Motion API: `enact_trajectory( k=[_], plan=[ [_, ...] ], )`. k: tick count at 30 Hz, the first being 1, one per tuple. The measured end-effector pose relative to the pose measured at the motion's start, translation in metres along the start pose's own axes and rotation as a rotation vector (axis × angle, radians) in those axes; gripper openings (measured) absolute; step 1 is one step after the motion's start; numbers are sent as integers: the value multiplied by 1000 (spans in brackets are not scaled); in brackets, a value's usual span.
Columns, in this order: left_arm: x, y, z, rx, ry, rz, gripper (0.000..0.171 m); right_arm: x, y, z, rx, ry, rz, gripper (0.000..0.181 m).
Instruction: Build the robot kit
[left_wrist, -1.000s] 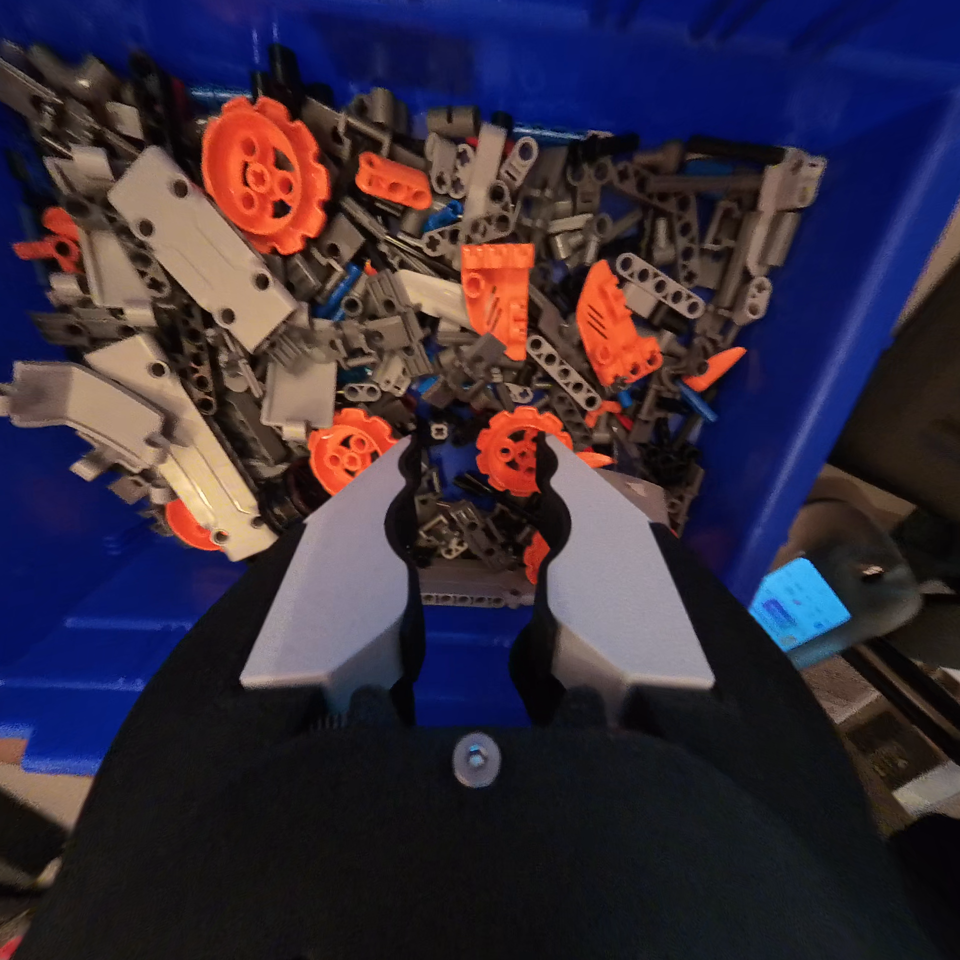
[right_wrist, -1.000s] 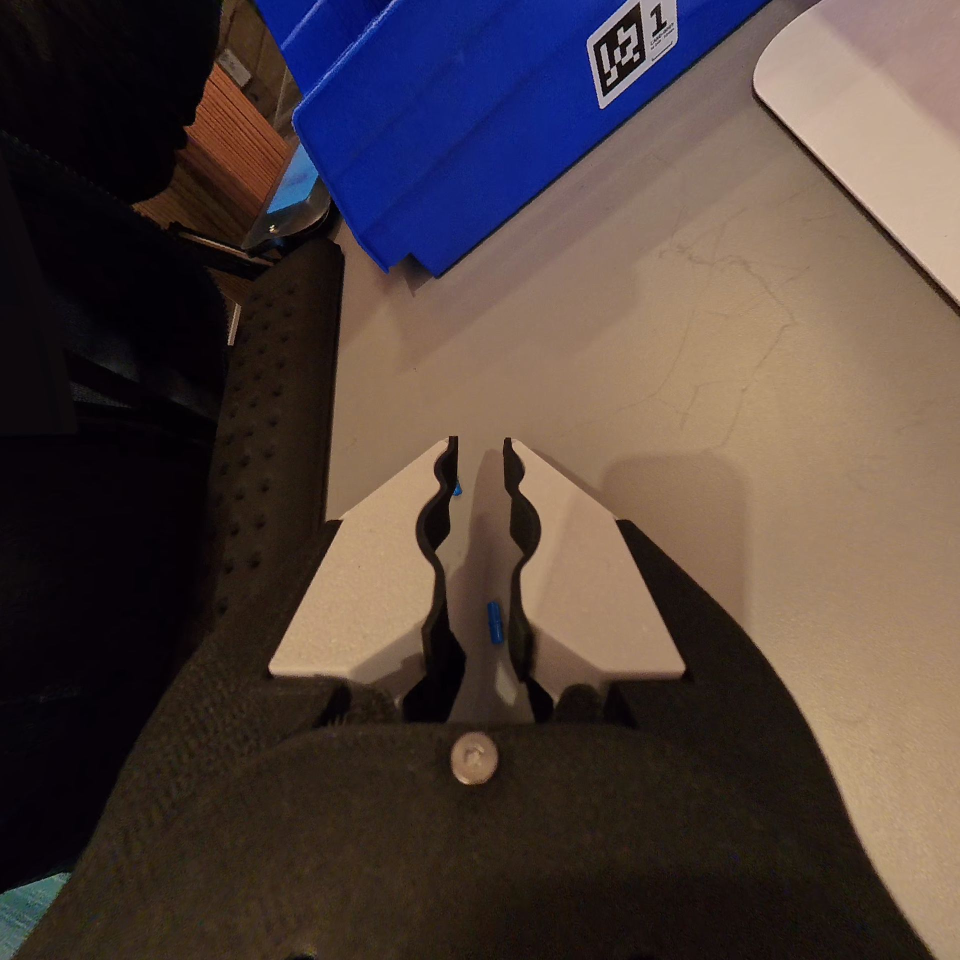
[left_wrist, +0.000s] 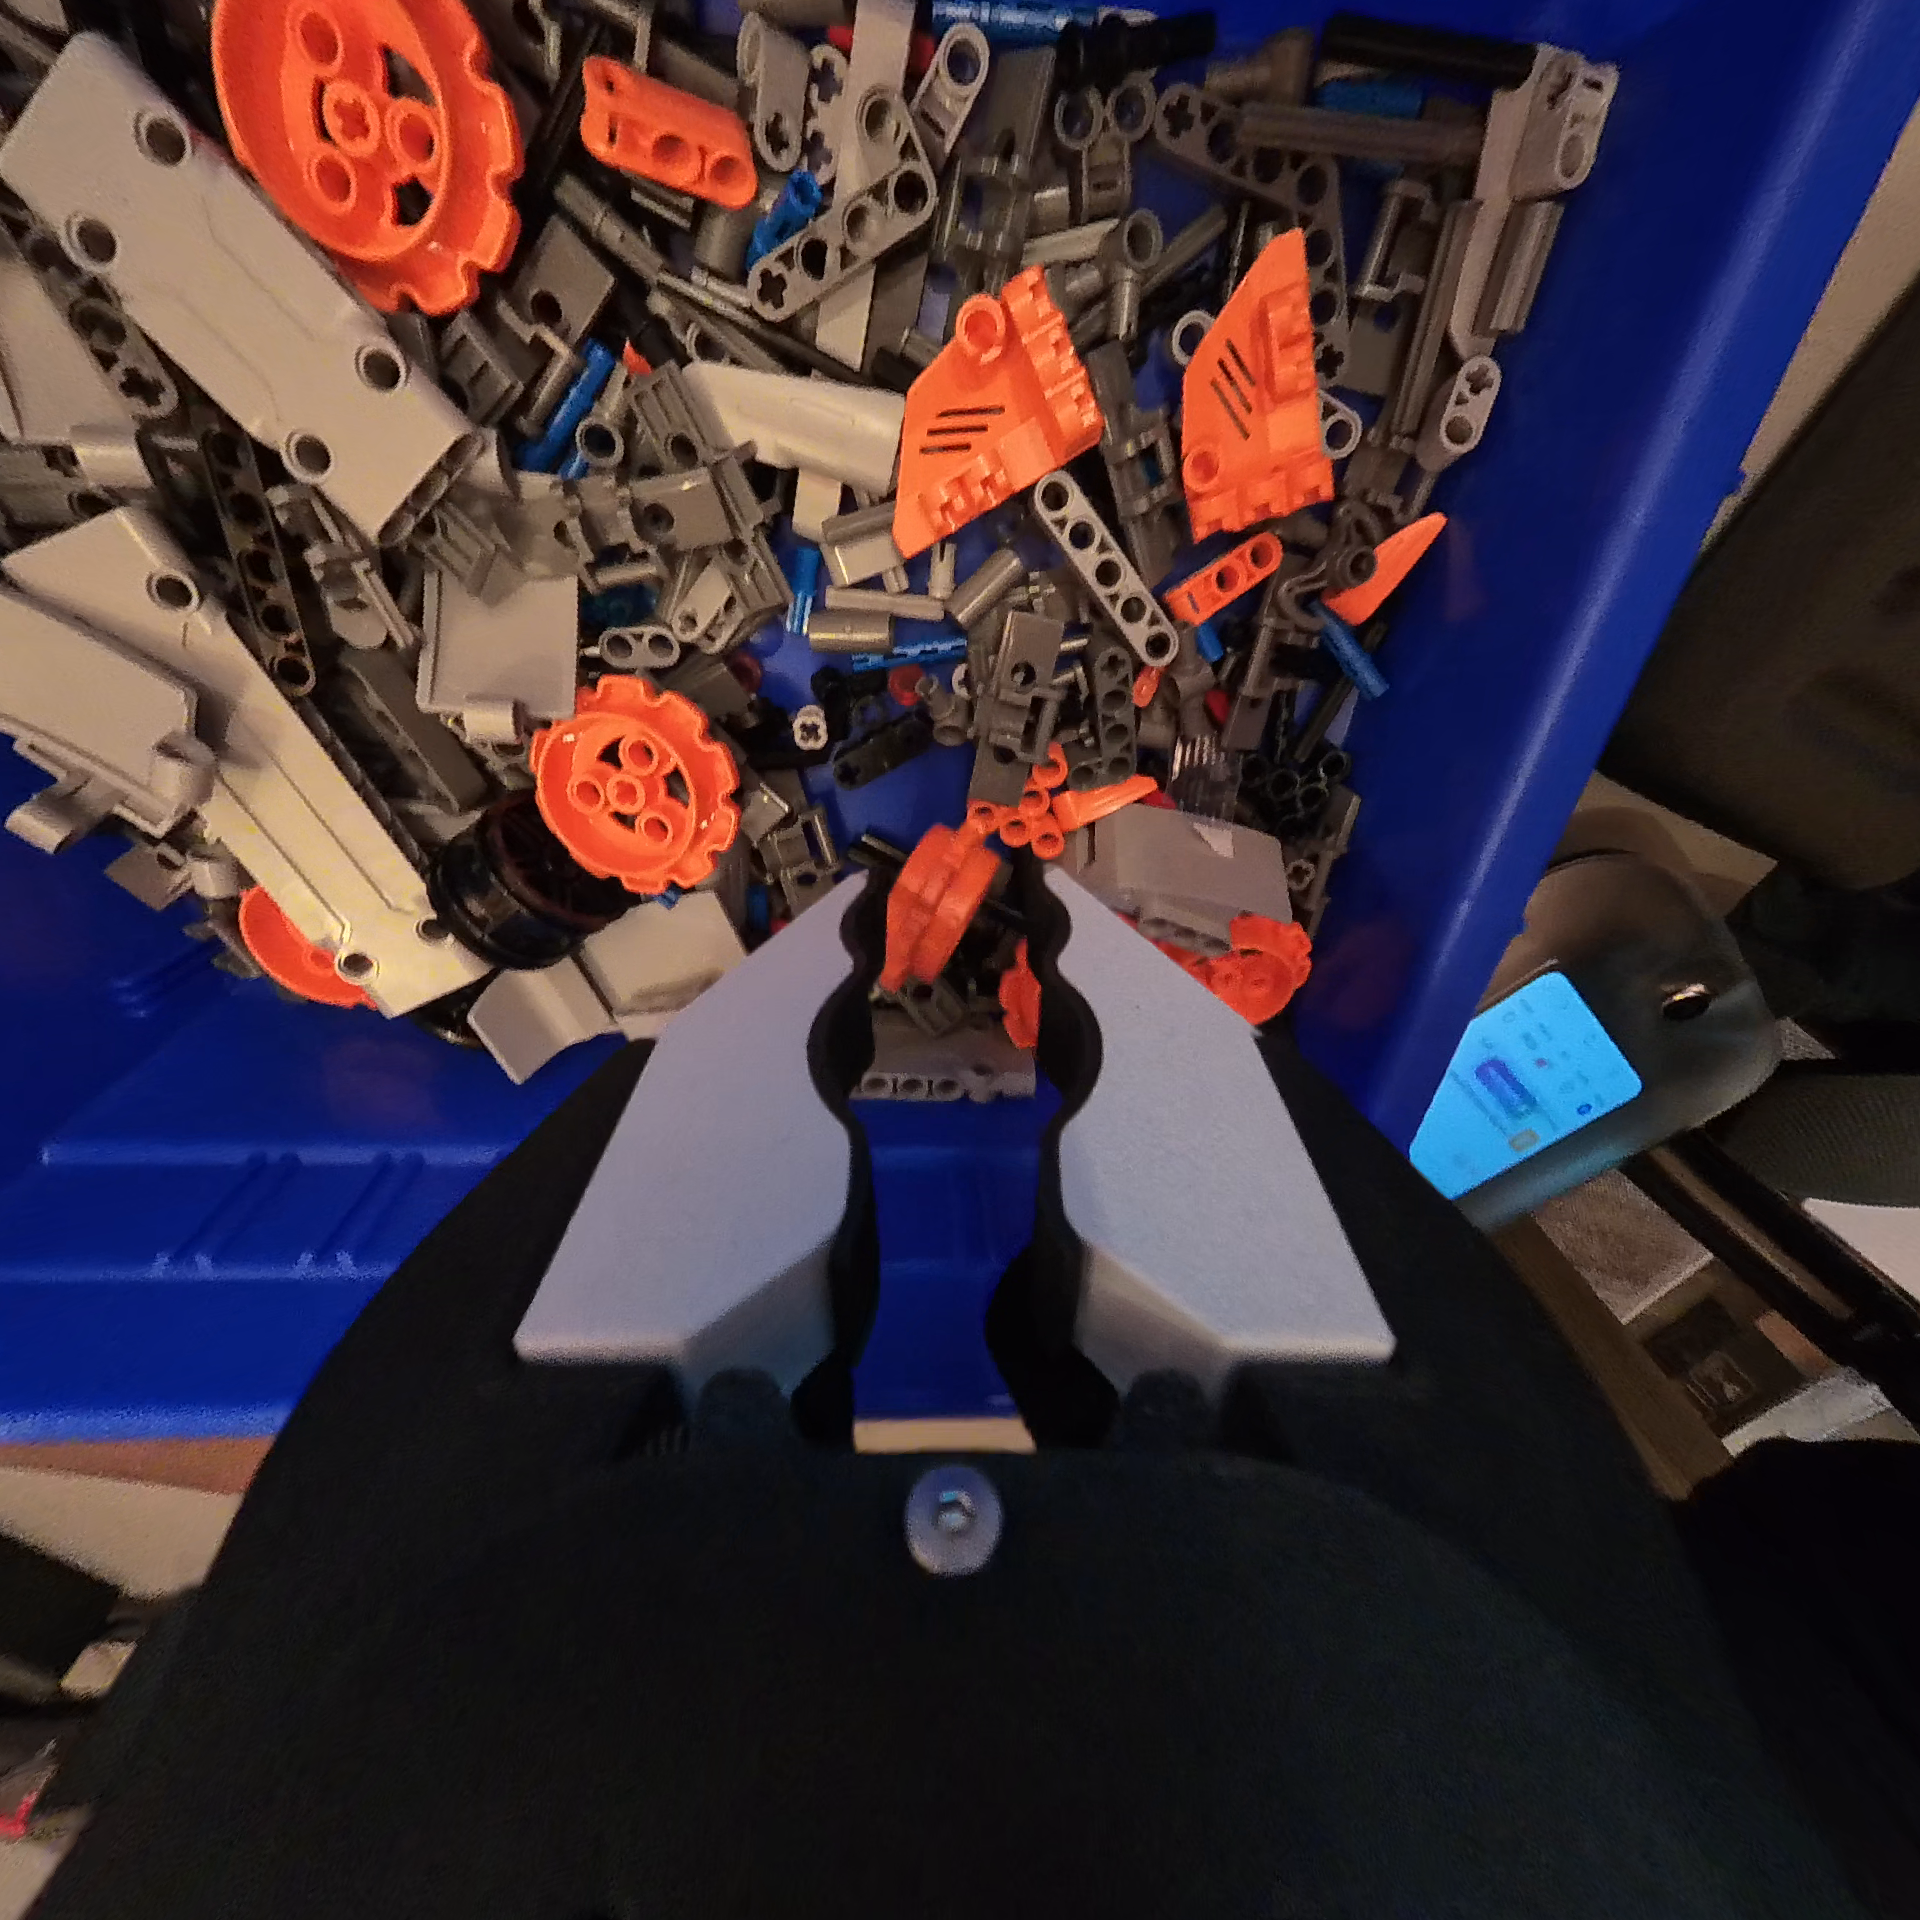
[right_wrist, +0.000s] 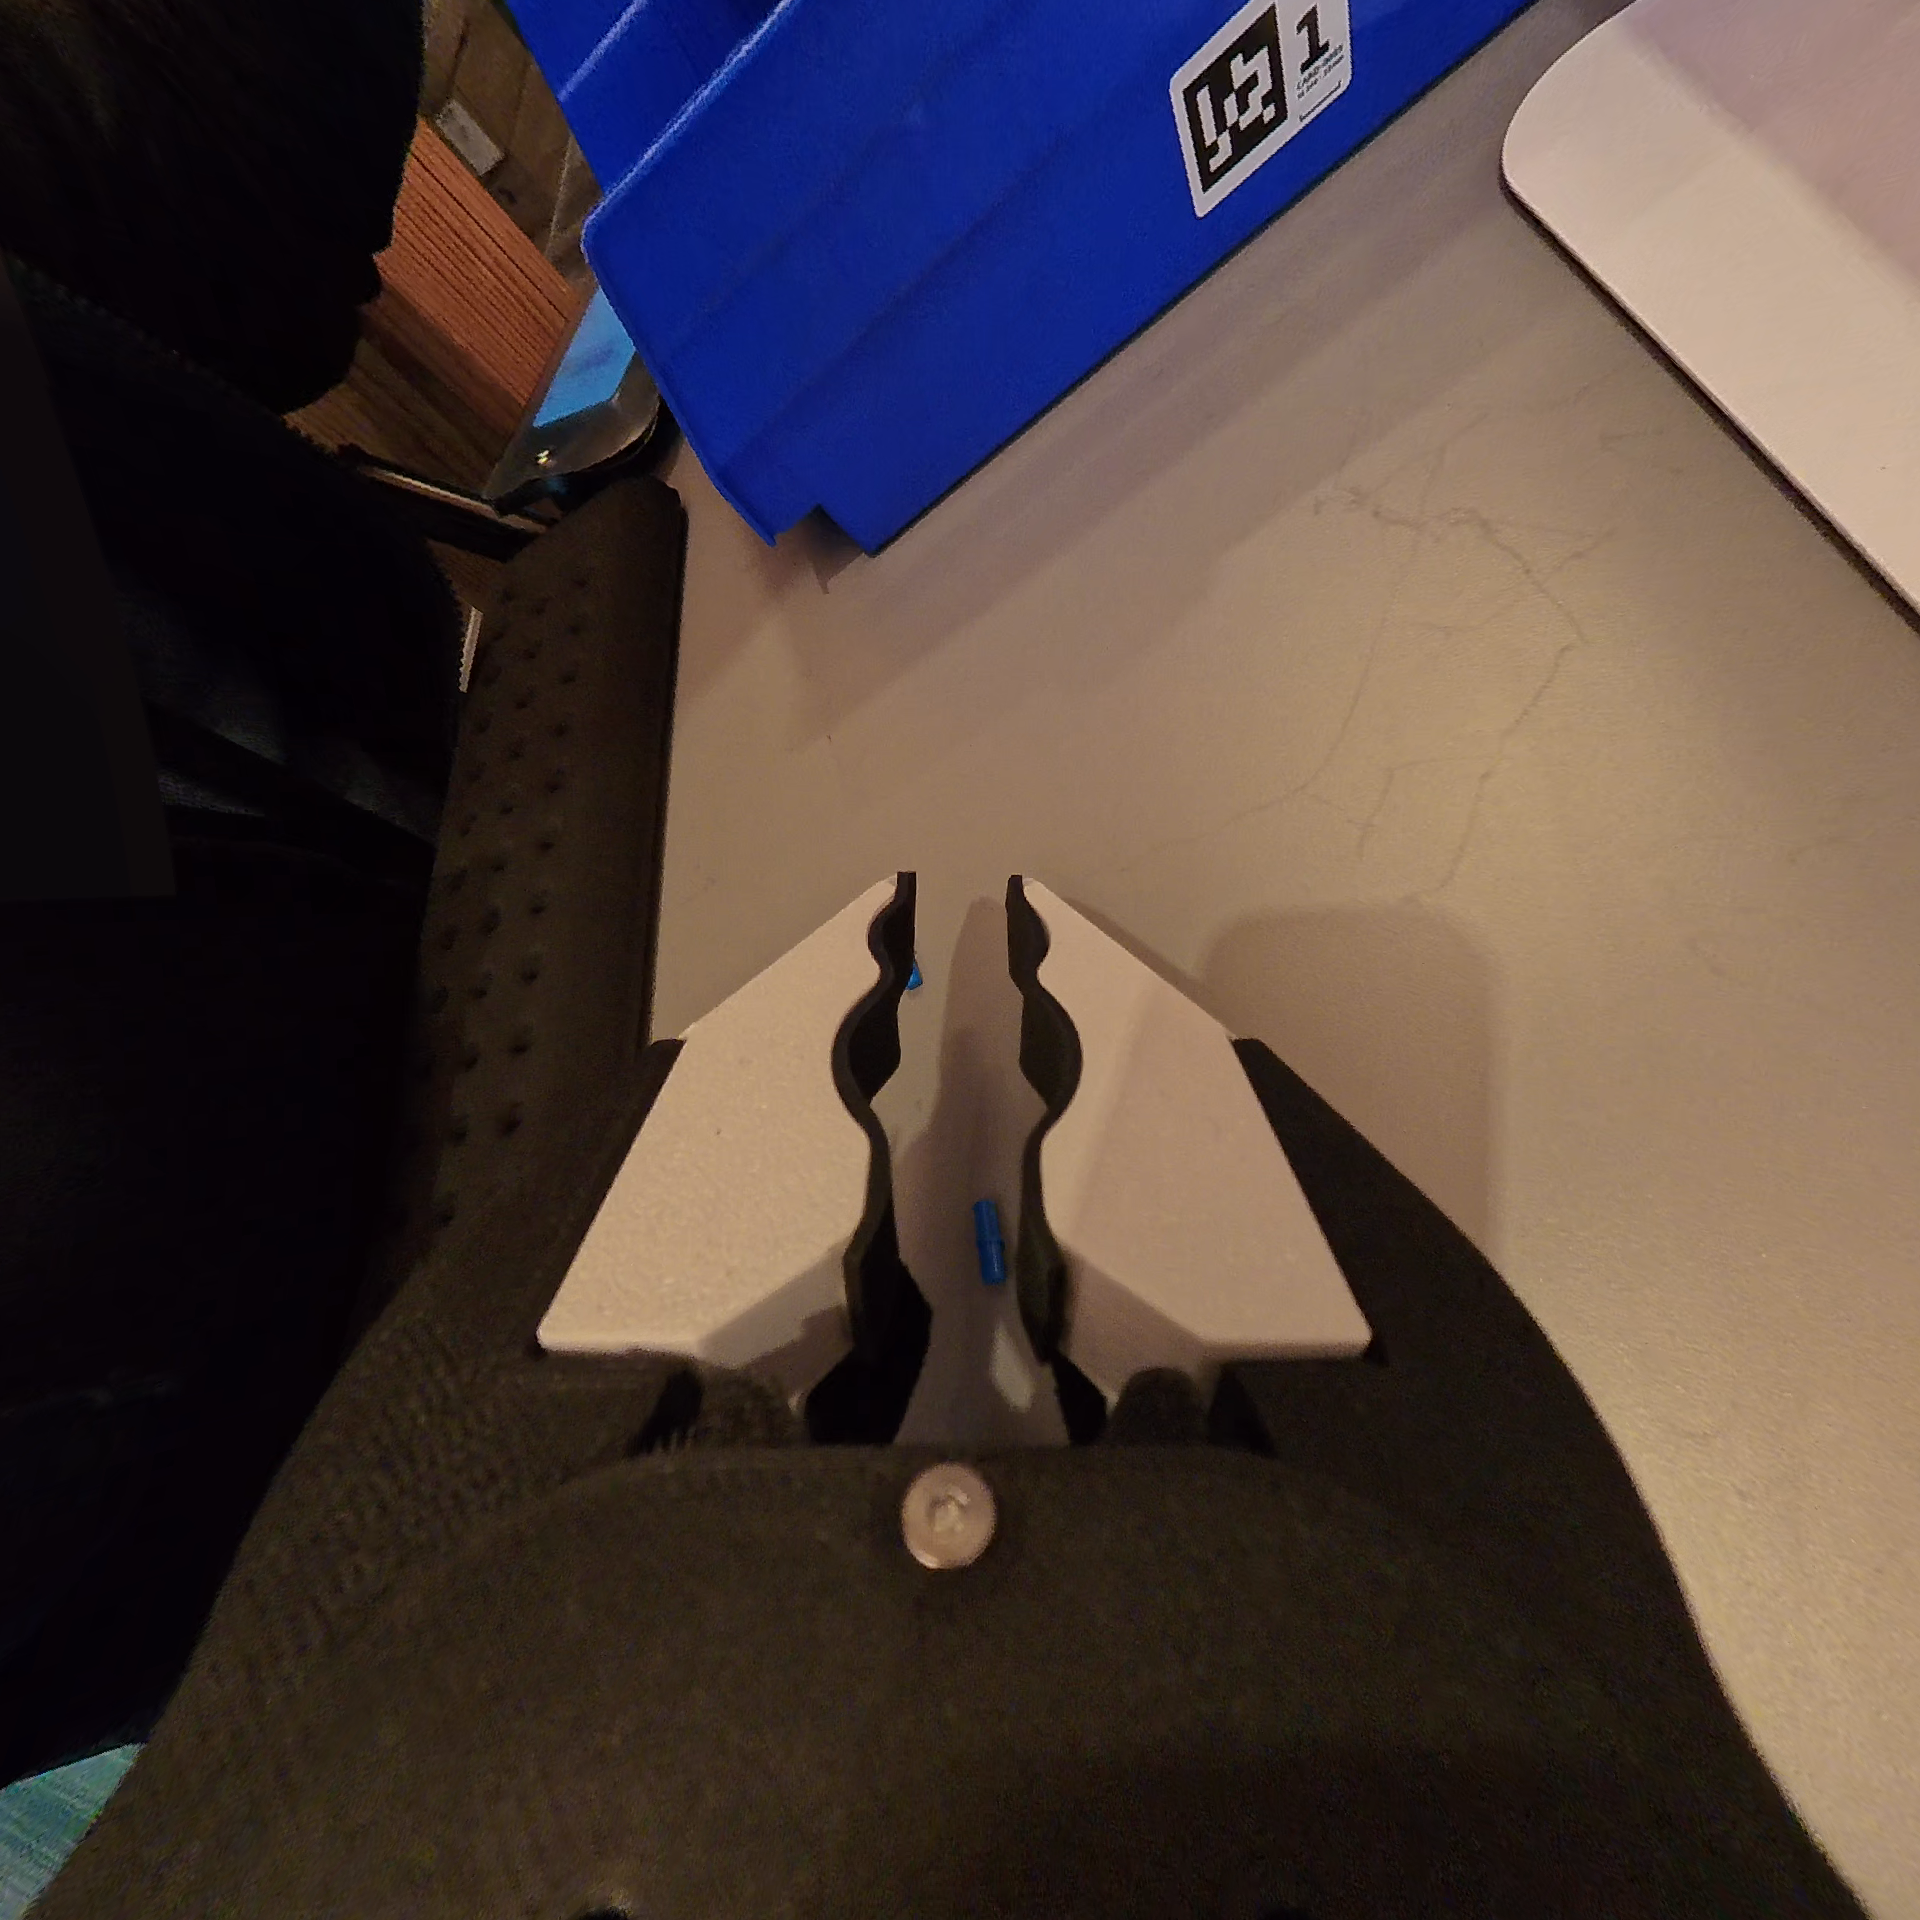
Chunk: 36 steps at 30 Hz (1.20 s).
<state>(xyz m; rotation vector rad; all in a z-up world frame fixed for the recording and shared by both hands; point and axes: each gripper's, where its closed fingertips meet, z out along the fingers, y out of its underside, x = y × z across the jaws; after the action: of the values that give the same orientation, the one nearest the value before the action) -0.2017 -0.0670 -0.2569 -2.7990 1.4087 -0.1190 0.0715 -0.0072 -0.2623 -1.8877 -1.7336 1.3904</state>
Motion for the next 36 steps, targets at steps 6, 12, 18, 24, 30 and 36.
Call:
enact_trajectory(
  k=[6, 12, 18, 24, 30, 36],
  plan=[
    [7, 17, -11, -62, 5, -14, 36, 1, 1, 1, -2, 0, 2, 15],
    [33, 26, -7, -138, 71, 26, 45, 0, 1, 1, -4, -1, 1, 15],
    [35, 33, 9, -227, 67, 28, 45, 0, 0, 0, 0, 0, -1, 15],
    [31, 35, 23, -291, 34, 53, 33, 0, 0, 1, -1, -2, 2, 15],
    [27, 28, 23, -255, 10, 74, 32, 1, 1, 1, -3, -2, 3, 15],
    [13, 21, 16, -203, -36, 60, 32, 1, 1, 1, -2, -1, 3, 15]
  ],
)
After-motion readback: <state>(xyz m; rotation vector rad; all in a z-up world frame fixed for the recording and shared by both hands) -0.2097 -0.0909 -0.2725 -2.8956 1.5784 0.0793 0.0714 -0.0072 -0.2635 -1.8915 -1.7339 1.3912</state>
